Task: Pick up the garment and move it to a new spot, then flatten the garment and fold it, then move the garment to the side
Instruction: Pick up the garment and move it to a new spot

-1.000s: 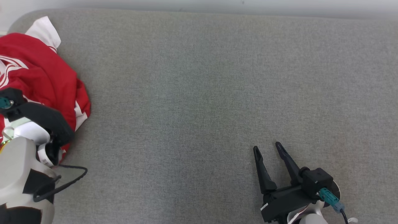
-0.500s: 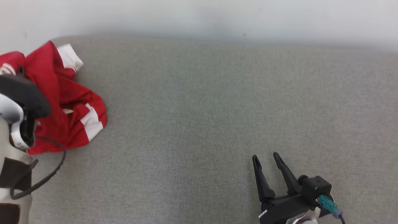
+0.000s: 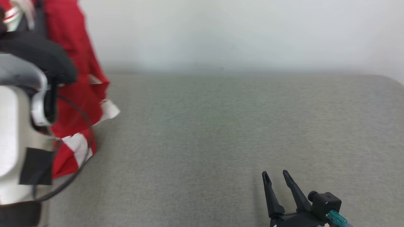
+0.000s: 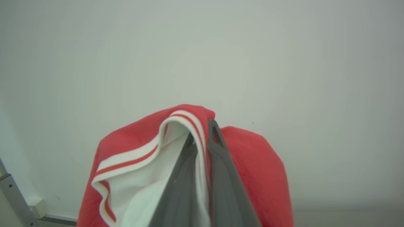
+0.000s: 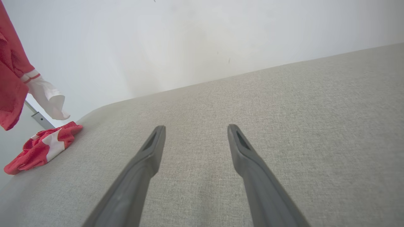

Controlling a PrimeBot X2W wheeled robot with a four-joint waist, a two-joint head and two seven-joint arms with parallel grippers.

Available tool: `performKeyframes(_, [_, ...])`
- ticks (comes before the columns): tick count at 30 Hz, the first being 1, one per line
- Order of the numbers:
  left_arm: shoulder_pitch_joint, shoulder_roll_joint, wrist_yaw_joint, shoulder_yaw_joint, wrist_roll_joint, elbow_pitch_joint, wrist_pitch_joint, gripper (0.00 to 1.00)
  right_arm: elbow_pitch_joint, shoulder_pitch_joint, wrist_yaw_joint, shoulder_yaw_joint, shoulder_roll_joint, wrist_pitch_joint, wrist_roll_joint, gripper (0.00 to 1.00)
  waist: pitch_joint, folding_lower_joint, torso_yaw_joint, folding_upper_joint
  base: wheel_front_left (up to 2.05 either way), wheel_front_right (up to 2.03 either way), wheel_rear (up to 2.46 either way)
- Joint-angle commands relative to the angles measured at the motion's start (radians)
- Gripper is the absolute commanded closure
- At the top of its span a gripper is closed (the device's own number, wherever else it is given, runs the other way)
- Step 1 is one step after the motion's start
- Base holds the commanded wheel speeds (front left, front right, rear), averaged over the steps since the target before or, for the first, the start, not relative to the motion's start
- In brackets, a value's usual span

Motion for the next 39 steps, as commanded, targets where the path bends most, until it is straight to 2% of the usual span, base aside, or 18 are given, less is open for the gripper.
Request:
performKeyframes(1, [-0.013, -0.025, 0.007, -0.01, 0.0, -0.026, -0.012, 1.0, -0.003, 0.013, -0.002, -0.005, 0.001, -0.005, -0.006, 0.0, -0.042, 0.0001, -0.068, 0.0001, 0.0, 0.0, 0.0])
performKeyframes(8, [-0.024, -0.119, -0.003, -0.08, -0.009, -0.064, -0.033, 1.0, -0.005, 0.008, -0.002, -0.023, 0.001, -0.005, -0.025, 0.0, -0.035, 0.0001, -0.17, 0.0001, 0.0, 0.0, 0.0])
performKeyframes(10, [-0.02, -0.126, -0.003, -0.096, 0.002, -0.06, -0.04, 1.0, -0.005, 0.008, -0.002, -0.024, 0.001, -0.005, -0.027, 0.0, -0.032, 0.0001, -0.183, 0.0001, 0.0, 0.0, 0.0])
performKeyframes(14, [0.019, -0.177, -0.007, -0.138, -0.01, -0.021, -0.062, 1.0, -0.011, 0.006, -0.002, -0.026, 0.001, -0.005, -0.033, 0.0, -0.015, 0.0001, -0.232, 0.0001, 0.0, 0.0, 0.0])
performKeyframes(21, [0.108, -0.207, -0.022, -0.223, 0.01, 0.097, -0.083, 1.0, -0.024, -0.009, -0.002, -0.011, 0.001, -0.005, -0.021, 0.0, 0.026, 0.0001, -0.301, 0.0001, 0.0, 0.0, 0.0])
performKeyframes(27, [0.195, -0.223, -0.035, -0.293, 0.018, 0.209, -0.102, 1.0, -0.034, -0.009, -0.002, -0.012, 0.001, -0.005, -0.015, 0.0, 0.049, 0.0001, -0.314, 0.0001, 0.0, 0.0, 0.0])
performKeyframes(32, [0.256, -0.235, -0.039, -0.368, 0.025, 0.318, -0.144, 1.0, -0.036, -0.012, -0.002, -0.022, 0.002, -0.005, -0.01, 0.0, 0.058, 0.0001, -0.281, 0.0001, 0.0, 0.0, 0.0])
performKeyframes(33, [0.261, -0.238, -0.042, -0.377, 0.018, 0.329, -0.151, 0.71, -0.034, -0.012, -0.002, -0.02, 0.002, -0.005, -0.008, 0.0, 0.058, 0.0001, -0.273, 0.0001, 0.0, 0.0, 0.0])
performKeyframes(34, [0.265, -0.24, -0.043, -0.388, 0.014, 0.341, -0.158, 0.51, -0.033, -0.01, -0.002, -0.025, 0.002, -0.005, -0.009, 0.0, 0.058, 0.0001, -0.263, 0.0001, 0.0, 0.0, 0.0])
performKeyframes(35, [0.271, -0.242, -0.045, -0.398, 0.012, 0.353, -0.163, 0.2, -0.032, -0.01, -0.002, -0.028, 0.001, -0.005, -0.011, 0.0, 0.057, 0.0001, -0.254, 0.0001, 0.0, 0.0, 0.0])
performKeyframes(36, [0.279, -0.242, -0.05, -0.406, 0.004, 0.362, -0.172, 0.0, -0.031, -0.008, -0.002, -0.032, 0.001, -0.005, -0.012, 0.0, 0.055, 0.0001, -0.244, 0.0001, 0.0, 0.0, 0.0])
performKeyframes(39, [0.294, -0.243, -0.038, -0.417, -0.013, 0.377, -0.2, 0.0, -0.026, -0.004, -0.002, -0.038, 0.001, -0.005, -0.018, 0.0, 0.045, 0.0001, -0.218, 0.0001, 0.0, 0.0, 0.0])
